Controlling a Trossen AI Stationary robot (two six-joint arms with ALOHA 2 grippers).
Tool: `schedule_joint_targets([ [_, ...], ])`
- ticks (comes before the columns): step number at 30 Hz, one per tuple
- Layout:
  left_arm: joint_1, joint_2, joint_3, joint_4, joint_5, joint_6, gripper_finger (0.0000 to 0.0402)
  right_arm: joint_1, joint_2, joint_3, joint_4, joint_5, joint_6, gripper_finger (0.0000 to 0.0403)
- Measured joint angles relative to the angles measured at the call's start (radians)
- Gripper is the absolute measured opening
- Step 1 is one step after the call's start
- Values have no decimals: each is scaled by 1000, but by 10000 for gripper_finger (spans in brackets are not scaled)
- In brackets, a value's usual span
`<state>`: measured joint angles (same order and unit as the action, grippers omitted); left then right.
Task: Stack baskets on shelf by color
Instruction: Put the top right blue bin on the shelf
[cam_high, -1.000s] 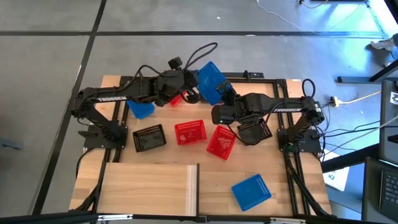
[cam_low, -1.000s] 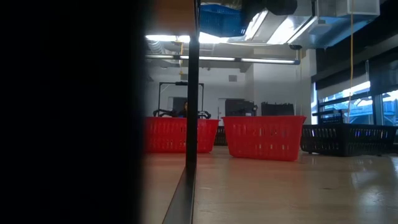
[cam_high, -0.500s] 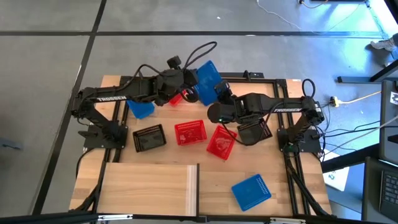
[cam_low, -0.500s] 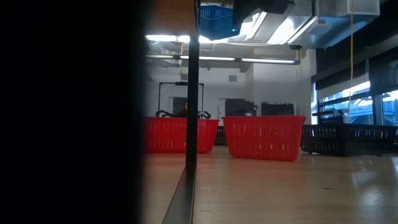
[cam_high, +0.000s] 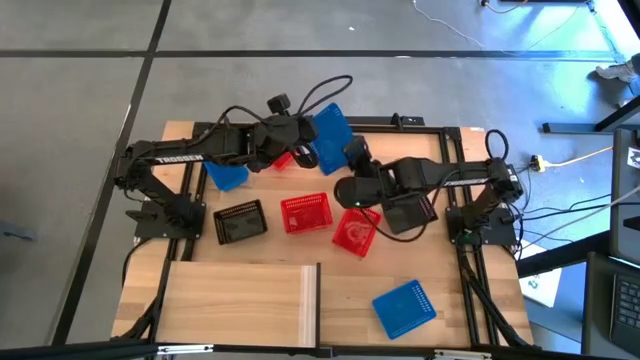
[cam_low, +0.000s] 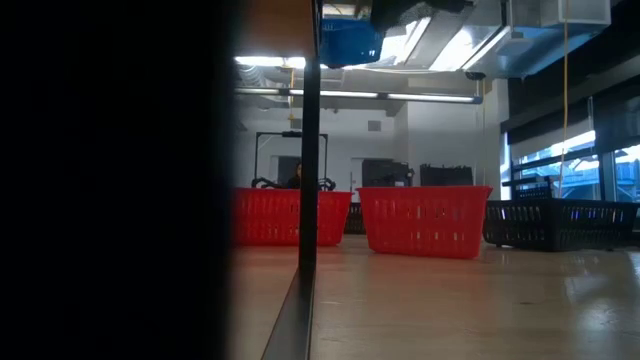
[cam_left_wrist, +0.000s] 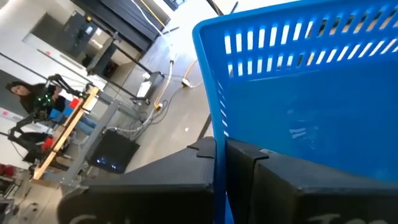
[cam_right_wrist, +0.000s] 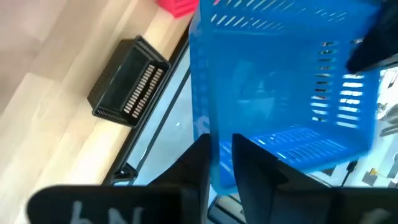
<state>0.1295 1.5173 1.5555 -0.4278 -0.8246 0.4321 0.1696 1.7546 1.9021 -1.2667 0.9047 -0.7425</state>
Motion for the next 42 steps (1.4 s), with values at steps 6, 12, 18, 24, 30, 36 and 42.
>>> schedule_joint_targets([
  [6,1,-6,0,-18,-12,-7,0,46,-2,47,4,18,2,68],
  [12,-14,-59,0,-86,-10,-11,0,95,-3,125,0,48,42,68],
  [18,-64,-153,0,-229,81,-45,0,131,-4,223,-4,48,161,68],
  [24,-113,-247,1,-489,291,-198,0,138,-3,329,-24,39,384,68],
  [30,-161,-326,-1,-638,530,-402,0,135,-4,429,-45,-132,544,68],
  [36,-214,-416,0,-684,770,-580,0,135,-15,449,-11,-316,648,68],
  [42,-280,-492,0,-774,915,-766,0,135,-17,449,-10,-497,736,68],
])
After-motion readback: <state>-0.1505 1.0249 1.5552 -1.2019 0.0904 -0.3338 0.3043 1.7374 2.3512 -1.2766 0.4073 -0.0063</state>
